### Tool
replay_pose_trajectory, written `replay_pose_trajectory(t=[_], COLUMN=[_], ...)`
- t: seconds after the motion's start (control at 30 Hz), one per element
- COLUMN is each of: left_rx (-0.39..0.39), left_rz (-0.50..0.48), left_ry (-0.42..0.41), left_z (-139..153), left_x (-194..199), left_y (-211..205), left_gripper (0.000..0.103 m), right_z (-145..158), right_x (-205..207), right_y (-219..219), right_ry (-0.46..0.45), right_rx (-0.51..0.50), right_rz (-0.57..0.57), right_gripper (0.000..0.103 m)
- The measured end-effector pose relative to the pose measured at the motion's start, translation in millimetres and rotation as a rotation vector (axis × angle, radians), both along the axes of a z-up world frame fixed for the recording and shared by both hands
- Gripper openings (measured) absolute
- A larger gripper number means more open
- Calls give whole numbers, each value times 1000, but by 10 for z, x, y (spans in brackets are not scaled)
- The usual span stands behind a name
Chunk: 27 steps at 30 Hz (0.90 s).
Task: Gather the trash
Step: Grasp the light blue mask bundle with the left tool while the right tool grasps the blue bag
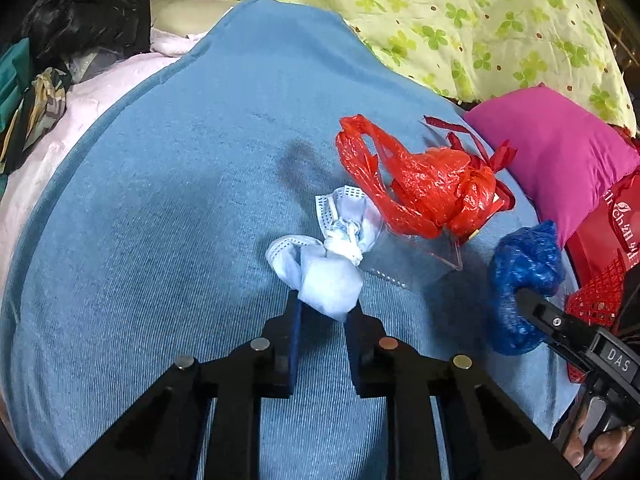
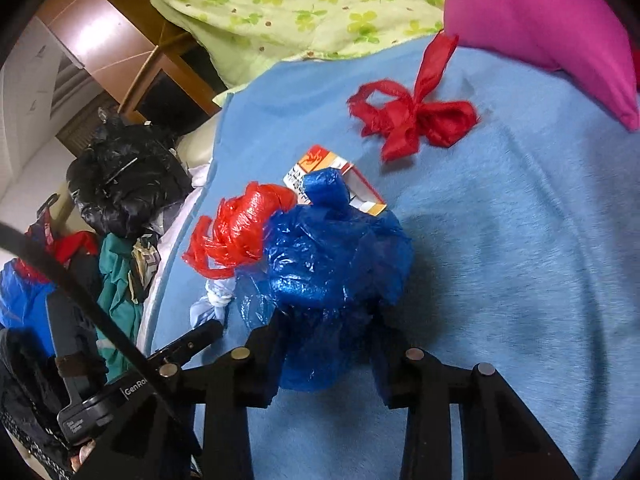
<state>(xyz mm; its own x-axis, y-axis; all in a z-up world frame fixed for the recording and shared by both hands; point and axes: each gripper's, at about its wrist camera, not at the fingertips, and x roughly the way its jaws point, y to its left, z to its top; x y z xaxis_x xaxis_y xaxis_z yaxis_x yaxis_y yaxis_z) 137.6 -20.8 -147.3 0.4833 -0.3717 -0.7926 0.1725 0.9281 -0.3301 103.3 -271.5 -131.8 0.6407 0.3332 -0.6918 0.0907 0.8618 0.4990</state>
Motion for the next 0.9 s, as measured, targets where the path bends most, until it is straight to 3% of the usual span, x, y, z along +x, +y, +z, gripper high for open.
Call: replay_pose_trajectory(t=[0.27, 0.6, 0.9], left_rx=[16, 100, 157], left_rz=[61, 172, 108], left_ry=[-50, -222, -258], left_z=[105, 399, 543], left_x=[-215, -503, -740], left_y=[134, 232, -98], left_gripper=[21, 21, 21], right_z=[163, 391, 576], right_x=[-237, -501, -703], right_y=[-197, -308, -401], right_ry=[-39, -107, -171], right_rx=[-35, -101, -144], right_rz=[-30, -39, -32], right_gripper=[39, 39, 39])
